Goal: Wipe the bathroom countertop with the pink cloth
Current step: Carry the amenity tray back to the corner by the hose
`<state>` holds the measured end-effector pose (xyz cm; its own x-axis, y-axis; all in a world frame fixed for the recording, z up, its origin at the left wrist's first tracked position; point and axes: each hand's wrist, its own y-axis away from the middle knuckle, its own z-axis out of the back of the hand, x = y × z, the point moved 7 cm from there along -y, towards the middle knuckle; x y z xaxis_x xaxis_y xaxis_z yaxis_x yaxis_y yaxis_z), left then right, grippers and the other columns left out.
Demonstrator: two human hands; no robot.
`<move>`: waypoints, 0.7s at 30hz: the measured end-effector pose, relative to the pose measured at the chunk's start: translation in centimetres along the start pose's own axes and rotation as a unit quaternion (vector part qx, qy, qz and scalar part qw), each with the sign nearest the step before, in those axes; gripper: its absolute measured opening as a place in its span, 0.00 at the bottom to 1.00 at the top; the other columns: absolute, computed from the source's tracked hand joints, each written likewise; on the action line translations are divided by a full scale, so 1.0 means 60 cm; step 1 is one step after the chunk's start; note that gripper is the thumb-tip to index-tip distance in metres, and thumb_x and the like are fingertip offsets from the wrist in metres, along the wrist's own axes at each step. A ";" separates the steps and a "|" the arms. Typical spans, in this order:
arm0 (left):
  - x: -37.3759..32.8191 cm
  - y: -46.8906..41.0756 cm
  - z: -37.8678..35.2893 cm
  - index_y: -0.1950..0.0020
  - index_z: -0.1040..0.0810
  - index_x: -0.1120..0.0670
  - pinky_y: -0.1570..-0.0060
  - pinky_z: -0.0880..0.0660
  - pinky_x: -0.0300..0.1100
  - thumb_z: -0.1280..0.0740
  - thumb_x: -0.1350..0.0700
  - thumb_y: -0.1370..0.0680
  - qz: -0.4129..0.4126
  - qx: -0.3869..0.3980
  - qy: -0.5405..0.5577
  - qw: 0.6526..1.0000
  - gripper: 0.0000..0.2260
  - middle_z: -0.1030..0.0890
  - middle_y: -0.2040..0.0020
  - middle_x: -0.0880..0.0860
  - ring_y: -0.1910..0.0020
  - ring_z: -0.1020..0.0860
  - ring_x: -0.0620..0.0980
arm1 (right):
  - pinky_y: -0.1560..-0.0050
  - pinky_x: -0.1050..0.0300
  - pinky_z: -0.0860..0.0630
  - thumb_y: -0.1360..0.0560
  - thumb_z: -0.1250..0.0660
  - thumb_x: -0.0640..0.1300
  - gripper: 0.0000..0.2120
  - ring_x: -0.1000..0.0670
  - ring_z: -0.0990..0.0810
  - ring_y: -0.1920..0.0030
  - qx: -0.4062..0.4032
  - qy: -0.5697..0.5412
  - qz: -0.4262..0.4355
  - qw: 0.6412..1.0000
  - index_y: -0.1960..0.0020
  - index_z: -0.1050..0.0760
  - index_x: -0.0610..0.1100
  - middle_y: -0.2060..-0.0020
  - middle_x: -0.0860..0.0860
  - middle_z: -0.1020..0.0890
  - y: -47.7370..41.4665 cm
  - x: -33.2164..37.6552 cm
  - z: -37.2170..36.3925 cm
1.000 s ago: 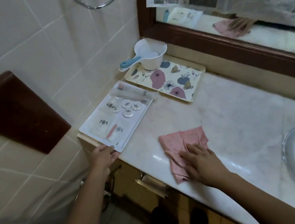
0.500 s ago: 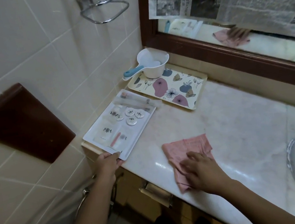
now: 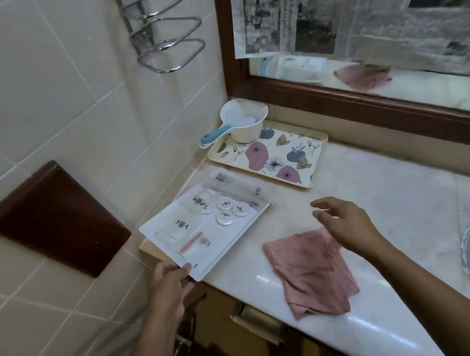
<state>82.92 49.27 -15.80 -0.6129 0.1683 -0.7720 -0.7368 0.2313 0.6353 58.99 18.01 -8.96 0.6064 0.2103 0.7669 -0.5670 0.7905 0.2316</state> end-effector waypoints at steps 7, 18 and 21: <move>-0.025 0.049 -0.040 0.41 0.27 0.64 0.53 0.20 0.51 0.34 0.69 0.20 -0.028 0.107 -0.048 0.993 0.09 0.18 0.40 0.65 0.44 0.18 0.63 | 0.38 0.47 0.21 0.18 0.36 0.48 0.11 0.51 0.15 0.48 -0.062 -0.107 -0.079 0.989 0.39 0.18 0.51 0.45 0.53 0.15 0.028 -0.073 0.072; -0.016 0.189 -0.272 0.47 0.25 0.59 0.63 0.16 0.44 0.29 0.69 0.25 -0.061 0.340 -0.152 0.926 0.10 0.13 0.51 0.60 0.56 0.15 0.57 | 0.54 0.54 0.24 0.19 0.33 0.45 0.10 0.50 0.19 0.61 -0.141 -0.242 -0.151 0.948 0.49 0.13 0.47 0.58 0.47 0.14 0.231 -0.225 0.258; 0.016 0.254 -0.349 0.47 0.25 0.59 0.66 0.17 0.44 0.33 0.69 0.22 -0.070 0.380 -0.179 0.905 0.07 0.14 0.53 0.60 0.61 0.15 0.55 | 0.56 0.53 0.25 0.20 0.29 0.43 0.07 0.49 0.22 0.61 -0.193 -0.255 -0.157 0.934 0.51 0.12 0.46 0.60 0.46 0.14 0.319 -0.292 0.316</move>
<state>65.11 32.90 -6.47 -0.2969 0.3544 -0.8867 -0.3084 0.8433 0.4403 26.93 18.55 -6.60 0.3094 -0.2911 0.9053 -0.1025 0.9362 0.3361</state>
